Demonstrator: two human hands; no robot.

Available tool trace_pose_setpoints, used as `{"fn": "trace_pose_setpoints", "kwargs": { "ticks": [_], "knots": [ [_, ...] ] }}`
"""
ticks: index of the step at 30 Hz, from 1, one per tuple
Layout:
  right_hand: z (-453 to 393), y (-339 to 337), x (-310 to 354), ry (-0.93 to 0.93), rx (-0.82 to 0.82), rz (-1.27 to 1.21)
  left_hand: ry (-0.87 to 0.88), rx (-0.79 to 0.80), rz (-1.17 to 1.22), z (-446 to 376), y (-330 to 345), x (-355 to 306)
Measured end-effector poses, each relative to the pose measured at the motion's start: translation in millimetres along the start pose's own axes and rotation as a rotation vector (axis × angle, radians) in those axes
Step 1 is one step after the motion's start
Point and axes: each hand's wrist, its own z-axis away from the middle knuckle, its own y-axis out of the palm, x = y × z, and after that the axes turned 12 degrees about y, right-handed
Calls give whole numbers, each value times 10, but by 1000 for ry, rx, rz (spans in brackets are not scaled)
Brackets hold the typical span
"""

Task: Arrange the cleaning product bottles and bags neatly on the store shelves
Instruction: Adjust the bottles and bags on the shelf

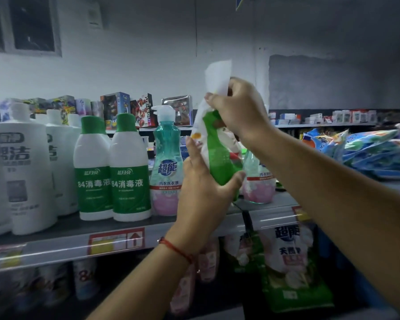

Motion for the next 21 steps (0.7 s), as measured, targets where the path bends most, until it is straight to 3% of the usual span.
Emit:
{"fn": "trace_pose_setpoints", "kwargs": {
  "ticks": [6, 12, 17, 21],
  "knots": [
    [369, -169, 158, 95, 121, -95, -40, -37, 476, 178, -149, -106],
    [840, -251, 230, 116, 200, 166, -147, -70, 863, 623, -234, -183],
    [1241, -269, 252, 174, 324, 383, -367, -69, 928, 1081, -387, -44],
    [1767, -340, 23, 181, 295, 386, -576, -73, 944, 1541, -539, 137]
  ]
}}
